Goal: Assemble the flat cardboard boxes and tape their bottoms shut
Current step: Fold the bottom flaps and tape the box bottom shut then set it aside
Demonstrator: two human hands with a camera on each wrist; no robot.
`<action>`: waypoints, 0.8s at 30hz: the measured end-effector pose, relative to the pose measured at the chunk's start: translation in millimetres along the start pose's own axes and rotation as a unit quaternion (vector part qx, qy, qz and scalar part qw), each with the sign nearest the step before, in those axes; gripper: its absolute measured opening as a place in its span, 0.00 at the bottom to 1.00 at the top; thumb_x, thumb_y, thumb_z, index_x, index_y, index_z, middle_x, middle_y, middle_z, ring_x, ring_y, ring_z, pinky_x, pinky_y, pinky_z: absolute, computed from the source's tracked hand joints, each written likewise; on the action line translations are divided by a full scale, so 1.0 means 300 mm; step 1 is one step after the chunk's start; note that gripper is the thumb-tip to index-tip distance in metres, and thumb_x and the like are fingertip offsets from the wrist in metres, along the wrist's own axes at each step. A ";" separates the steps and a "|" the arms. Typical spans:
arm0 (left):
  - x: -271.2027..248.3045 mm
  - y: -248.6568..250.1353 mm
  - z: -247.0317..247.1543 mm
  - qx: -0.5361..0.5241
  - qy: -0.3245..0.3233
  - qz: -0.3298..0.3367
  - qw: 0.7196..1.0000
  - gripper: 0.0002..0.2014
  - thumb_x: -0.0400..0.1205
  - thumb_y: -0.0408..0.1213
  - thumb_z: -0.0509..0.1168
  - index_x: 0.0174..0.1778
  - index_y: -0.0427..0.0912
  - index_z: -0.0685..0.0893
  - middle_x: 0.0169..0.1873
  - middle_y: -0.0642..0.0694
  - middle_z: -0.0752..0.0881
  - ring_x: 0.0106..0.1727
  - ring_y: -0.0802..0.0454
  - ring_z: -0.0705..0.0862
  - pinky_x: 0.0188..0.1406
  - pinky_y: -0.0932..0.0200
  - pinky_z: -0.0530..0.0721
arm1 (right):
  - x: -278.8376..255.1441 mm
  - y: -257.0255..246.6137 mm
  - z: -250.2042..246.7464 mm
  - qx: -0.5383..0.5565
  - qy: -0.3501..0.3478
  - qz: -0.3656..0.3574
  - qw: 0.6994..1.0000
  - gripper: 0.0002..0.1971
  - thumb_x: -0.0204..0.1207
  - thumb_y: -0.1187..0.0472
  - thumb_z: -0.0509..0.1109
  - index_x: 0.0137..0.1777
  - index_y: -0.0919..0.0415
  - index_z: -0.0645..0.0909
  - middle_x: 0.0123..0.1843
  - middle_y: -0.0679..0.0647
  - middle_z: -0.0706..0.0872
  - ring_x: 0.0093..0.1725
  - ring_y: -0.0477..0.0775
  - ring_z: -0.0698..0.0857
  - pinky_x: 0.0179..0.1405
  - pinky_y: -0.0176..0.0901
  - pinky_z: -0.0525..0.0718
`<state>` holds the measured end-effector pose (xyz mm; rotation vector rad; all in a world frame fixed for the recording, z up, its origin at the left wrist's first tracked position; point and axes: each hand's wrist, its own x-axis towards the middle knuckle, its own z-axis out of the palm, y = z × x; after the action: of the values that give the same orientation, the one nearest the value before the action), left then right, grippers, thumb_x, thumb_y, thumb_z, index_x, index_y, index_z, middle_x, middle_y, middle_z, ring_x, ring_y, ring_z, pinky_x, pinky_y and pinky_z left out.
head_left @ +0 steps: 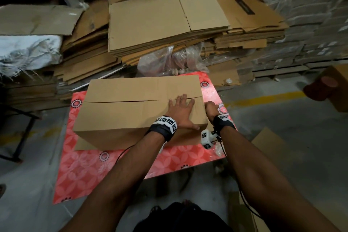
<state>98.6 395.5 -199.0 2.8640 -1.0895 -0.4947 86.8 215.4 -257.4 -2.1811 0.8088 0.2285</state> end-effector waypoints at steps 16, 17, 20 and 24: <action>0.020 -0.005 0.007 0.001 0.001 -0.003 1.000 0.66 0.66 0.79 0.68 0.91 0.48 0.44 0.90 0.37 0.41 0.90 0.34 0.44 0.82 0.21 0.47 | -0.078 0.039 -0.010 0.339 0.049 -0.014 0.939 0.12 0.77 0.61 0.53 0.53 0.54 0.77 0.36 0.59 0.75 0.28 0.53 0.73 0.24 0.39 0.69; 0.022 -0.007 0.008 0.000 0.001 -0.003 1.000 0.66 0.67 0.79 0.68 0.91 0.48 0.43 0.90 0.37 0.40 0.90 0.34 0.43 0.82 0.21 0.47 | -0.089 0.044 -0.018 0.356 0.039 -0.004 0.934 0.11 0.77 0.59 0.54 0.50 0.58 0.78 0.35 0.61 0.74 0.24 0.52 0.72 0.22 0.36 0.66; 0.031 -0.009 0.004 -0.005 -0.002 -0.006 1.000 0.65 0.68 0.79 0.68 0.91 0.49 0.43 0.90 0.38 0.39 0.90 0.34 0.42 0.83 0.21 0.47 | -0.114 0.101 -0.040 0.405 0.025 0.002 0.914 0.11 0.85 0.60 0.57 0.49 0.67 0.77 0.27 0.56 0.75 0.15 0.46 0.70 0.14 0.32 0.63; 0.045 -0.005 -0.011 -0.016 -0.007 -0.016 1.000 0.64 0.69 0.77 0.69 0.91 0.50 0.42 0.90 0.39 0.38 0.90 0.35 0.41 0.83 0.22 0.45 | -0.142 0.233 -0.048 0.367 0.082 -0.001 0.926 0.12 0.91 0.51 0.55 0.62 0.60 0.67 0.33 0.57 0.82 0.19 0.49 0.75 0.17 0.34 0.69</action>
<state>110.0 387.6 -199.9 2.8592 -1.0310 -0.5285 9.0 190.7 -273.5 -1.4974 0.8162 -0.2377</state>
